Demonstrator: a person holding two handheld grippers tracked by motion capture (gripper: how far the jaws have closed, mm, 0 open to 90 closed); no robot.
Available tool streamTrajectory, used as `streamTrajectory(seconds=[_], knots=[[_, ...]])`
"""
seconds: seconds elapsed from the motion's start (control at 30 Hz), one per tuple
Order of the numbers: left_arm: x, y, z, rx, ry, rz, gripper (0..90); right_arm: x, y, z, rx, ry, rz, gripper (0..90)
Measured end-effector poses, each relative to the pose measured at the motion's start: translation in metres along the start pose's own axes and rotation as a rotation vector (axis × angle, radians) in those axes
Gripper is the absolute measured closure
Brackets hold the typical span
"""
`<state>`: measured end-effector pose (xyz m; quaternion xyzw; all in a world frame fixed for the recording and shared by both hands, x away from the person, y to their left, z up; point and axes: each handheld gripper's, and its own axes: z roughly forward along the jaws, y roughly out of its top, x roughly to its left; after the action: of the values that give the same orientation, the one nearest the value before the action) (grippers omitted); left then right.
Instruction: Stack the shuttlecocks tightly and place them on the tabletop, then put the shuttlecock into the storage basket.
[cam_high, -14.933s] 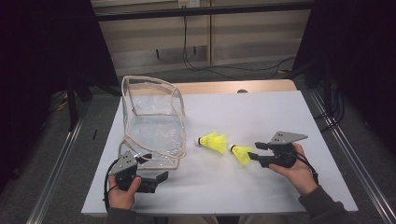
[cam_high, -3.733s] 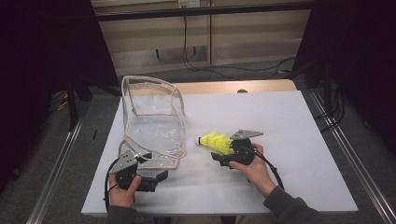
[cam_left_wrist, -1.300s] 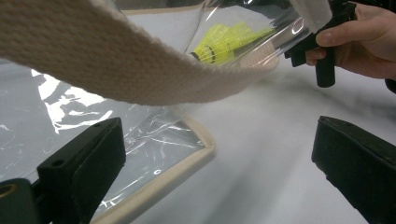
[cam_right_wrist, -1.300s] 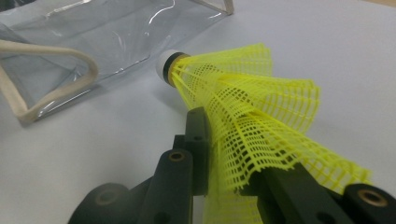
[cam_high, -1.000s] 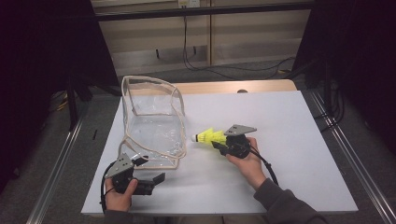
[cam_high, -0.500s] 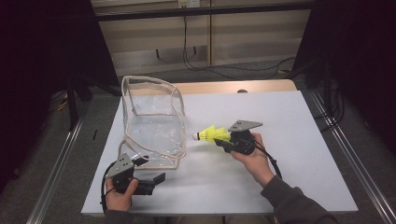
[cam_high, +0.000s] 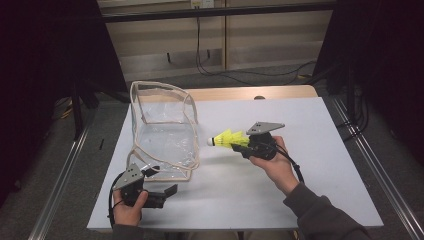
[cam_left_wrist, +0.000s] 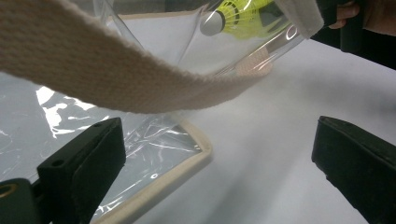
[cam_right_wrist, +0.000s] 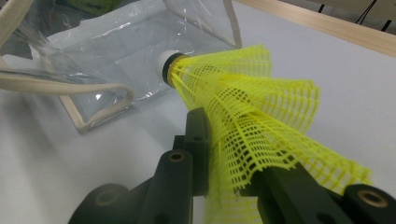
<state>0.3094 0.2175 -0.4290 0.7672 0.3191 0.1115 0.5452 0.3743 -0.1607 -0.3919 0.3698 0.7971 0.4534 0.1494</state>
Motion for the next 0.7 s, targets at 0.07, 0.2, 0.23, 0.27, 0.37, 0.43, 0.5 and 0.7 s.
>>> streamTrajectory(seconds=[0.07, 0.2, 0.23, 0.27, 0.37, 0.43, 0.5, 0.7], knots=[[0.0, 0.0, 0.0, 0.006, -0.002, 0.002, 2.8, 0.0, 0.001, -0.003, -0.001, 0.001, -0.002, 79.4], [0.0, 0.0, 0.001, -0.005, -0.002, -0.006, 2.8, 0.0, 0.002, -0.008, -0.002, 0.001, -0.004, 79.4], [0.0, 0.0, 0.002, 0.003, -0.005, 0.001, 2.8, 0.0, 0.002, -0.009, -0.001, 0.001, -0.003, 79.4], [-0.001, 0.0, 0.003, 0.004, -0.009, 0.001, 2.8, -0.001, 0.002, -0.01, -0.004, 0.0, -0.004, 79.4], [-0.001, 0.001, 0.003, 0.008, -0.009, 0.004, 2.8, -0.002, 0.003, -0.013, -0.01, -0.002, -0.003, 79.4], [-0.001, 0.001, 0.003, 0.0, -0.009, -0.003, 2.8, -0.003, 0.004, -0.016, -0.007, -0.003, -0.003, 79.4], [-0.001, 0.001, 0.002, 0.007, -0.008, 0.003, 2.8, -0.003, 0.005, -0.018, -0.004, -0.003, -0.009, 79.4], [-0.001, 0.001, 0.003, 0.005, -0.01, 0.003, 2.8, -0.002, 0.012, -0.022, 0.001, 0.013, -0.014, 79.4]])
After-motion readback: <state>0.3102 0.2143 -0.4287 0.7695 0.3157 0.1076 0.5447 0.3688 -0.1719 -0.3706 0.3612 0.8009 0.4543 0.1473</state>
